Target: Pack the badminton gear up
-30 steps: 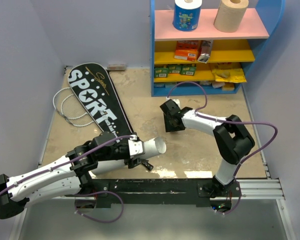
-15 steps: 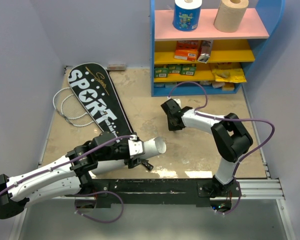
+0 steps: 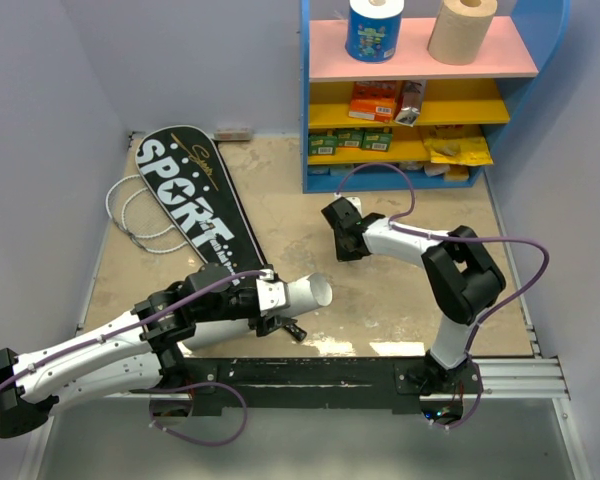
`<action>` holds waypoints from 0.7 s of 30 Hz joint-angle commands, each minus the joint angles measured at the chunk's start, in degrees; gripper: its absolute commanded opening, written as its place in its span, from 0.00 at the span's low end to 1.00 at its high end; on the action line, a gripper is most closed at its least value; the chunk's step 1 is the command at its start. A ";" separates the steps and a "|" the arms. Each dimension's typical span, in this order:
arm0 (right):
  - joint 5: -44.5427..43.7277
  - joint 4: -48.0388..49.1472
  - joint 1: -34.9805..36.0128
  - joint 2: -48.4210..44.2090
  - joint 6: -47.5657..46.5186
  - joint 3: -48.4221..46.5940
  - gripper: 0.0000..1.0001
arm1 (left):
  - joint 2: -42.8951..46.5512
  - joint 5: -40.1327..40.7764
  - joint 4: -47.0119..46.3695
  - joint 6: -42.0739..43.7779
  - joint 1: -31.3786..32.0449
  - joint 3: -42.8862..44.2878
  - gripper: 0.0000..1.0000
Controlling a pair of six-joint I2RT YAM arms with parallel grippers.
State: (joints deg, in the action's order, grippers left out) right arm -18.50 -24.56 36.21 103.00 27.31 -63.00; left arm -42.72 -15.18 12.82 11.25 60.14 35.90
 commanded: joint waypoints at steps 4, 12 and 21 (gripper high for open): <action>0.04 -2.60 -0.35 -9.55 -0.42 -1.68 0.01 | 0.09 0.76 -4.03 -1.14 0.24 0.84 0.00; 7.77 -4.80 -0.35 -24.58 -2.26 0.86 0.03 | -1.31 1.99 -3.85 -1.23 0.24 0.84 0.00; 24.01 -11.47 -0.26 -45.05 -4.81 0.51 0.03 | -3.07 3.75 -3.68 -1.14 0.24 0.84 0.00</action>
State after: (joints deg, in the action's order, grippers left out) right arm -4.60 -31.42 36.21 65.49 24.51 -61.49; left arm -45.15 -12.34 11.60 11.11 60.14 35.90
